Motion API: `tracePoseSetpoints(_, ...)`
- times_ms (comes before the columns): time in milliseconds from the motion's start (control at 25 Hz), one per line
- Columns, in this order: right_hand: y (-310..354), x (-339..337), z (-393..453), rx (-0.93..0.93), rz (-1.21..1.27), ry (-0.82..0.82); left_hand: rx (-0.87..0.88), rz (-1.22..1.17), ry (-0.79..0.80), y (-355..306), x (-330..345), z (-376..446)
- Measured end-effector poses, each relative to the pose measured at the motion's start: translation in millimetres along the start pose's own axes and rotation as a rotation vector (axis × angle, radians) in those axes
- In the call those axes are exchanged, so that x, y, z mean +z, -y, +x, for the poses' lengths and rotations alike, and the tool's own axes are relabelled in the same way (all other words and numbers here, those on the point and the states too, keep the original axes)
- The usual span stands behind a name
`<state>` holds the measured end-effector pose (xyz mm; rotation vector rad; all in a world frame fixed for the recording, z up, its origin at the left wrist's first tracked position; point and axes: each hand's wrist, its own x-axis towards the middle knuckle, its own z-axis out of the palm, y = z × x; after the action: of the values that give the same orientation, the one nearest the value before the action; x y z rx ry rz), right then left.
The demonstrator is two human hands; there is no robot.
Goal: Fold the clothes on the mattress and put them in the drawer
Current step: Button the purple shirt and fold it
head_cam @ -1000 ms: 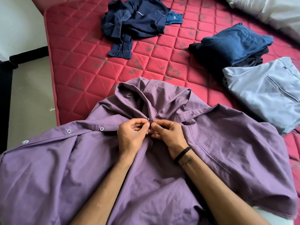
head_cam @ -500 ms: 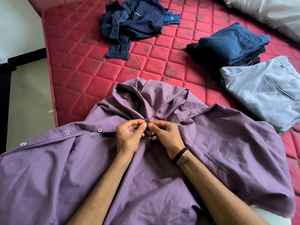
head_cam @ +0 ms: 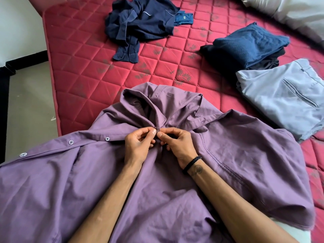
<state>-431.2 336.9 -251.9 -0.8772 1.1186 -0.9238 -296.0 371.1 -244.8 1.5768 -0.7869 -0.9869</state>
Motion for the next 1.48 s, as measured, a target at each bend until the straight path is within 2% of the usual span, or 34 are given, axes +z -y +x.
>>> tracePoseSetpoints(200, -2.2, 5.7, -5.6, -0.118, -0.04, -0.002, 0.02, -0.001, 0.074, -4.0, 4.0, -5.7)
tracePoseSetpoints(400, -6.8, 10.4, -6.5, -0.165, -0.121, -0.012, 0.029, -0.034, 0.04, 0.7, 2.5, 1.7)
tracePoseSetpoints(600, -9.7, 11.8, -3.6, -0.118, -0.104, -0.019, -0.059, -0.081, 0.026, 6.6, 3.6, 8.8)
tracePoseSetpoints(920, -13.4, 11.8, -2.0, -0.114, -0.095, -0.071, -0.042, -0.001, 0.037, 9.3, 2.4, 10.8)
tracePoseSetpoints(1120, -14.7, 14.0, -2.0, -0.153, -0.361, -0.11, -0.032, 0.091, 0.039, 20.7, -1.3, 15.4)
tracePoseSetpoints(1280, -12.0, 17.0, 0.1, -0.133, -0.37, -0.174, 0.0, 0.118, 0.033, 17.2, 2.3, 14.0)
tracePoseSetpoints(1480, -9.0, 11.9, 6.8, -0.054, -0.305, -0.098, 0.006, 0.084, 0.034, 18.2, 1.6, 14.1)
